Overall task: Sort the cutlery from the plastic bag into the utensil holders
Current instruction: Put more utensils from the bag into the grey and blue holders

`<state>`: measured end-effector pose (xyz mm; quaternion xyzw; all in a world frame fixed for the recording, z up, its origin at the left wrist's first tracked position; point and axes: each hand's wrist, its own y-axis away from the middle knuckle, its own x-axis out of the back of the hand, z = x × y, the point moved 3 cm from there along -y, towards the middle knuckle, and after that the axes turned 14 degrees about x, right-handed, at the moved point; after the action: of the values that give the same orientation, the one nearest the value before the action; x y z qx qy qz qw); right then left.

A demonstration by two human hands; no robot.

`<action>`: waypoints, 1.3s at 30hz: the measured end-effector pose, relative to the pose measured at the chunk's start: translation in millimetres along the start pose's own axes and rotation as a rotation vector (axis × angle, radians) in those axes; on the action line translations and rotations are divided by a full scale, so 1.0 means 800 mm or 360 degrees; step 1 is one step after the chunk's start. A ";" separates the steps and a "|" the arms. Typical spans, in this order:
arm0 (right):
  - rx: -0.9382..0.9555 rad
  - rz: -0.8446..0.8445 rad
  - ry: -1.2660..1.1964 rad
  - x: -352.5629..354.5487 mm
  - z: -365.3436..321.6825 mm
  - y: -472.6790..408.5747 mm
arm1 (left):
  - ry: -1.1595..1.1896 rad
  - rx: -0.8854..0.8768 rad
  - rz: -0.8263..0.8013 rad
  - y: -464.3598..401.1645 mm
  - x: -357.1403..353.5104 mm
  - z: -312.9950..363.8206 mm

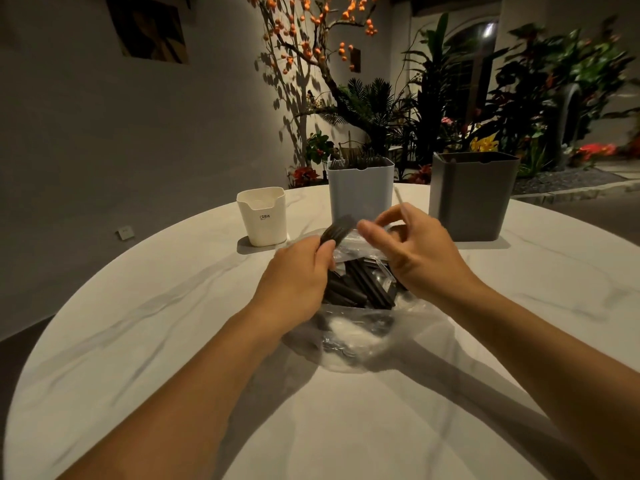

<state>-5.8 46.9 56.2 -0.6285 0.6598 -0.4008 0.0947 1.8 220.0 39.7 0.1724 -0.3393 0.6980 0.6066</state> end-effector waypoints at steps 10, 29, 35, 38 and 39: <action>0.0095 -0.0411 0.0462 -0.013 0.008 0.008 | 0.0709 0.0448 -0.0551 0.003 -0.001 0.010; -0.0013 0.0078 -0.0383 -0.002 -0.013 -0.025 | 0.0675 0.0351 -0.0547 0.006 -0.008 0.031; 0.0082 -0.0132 -0.0240 0.006 -0.032 -0.046 | 0.0813 0.0316 -0.0790 0.003 0.005 0.056; 0.0101 -0.0127 -0.0202 0.012 -0.040 -0.060 | 0.0831 0.0283 -0.0696 -0.004 0.014 0.065; 0.0099 -0.0107 -0.0182 0.014 -0.042 -0.065 | 0.0846 0.0284 -0.0648 -0.008 0.016 0.067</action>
<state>10.4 56.4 116.4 -0.6688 0.6191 -0.3875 0.1383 -4.0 193.0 88.0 0.1011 -0.0658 0.6101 0.7831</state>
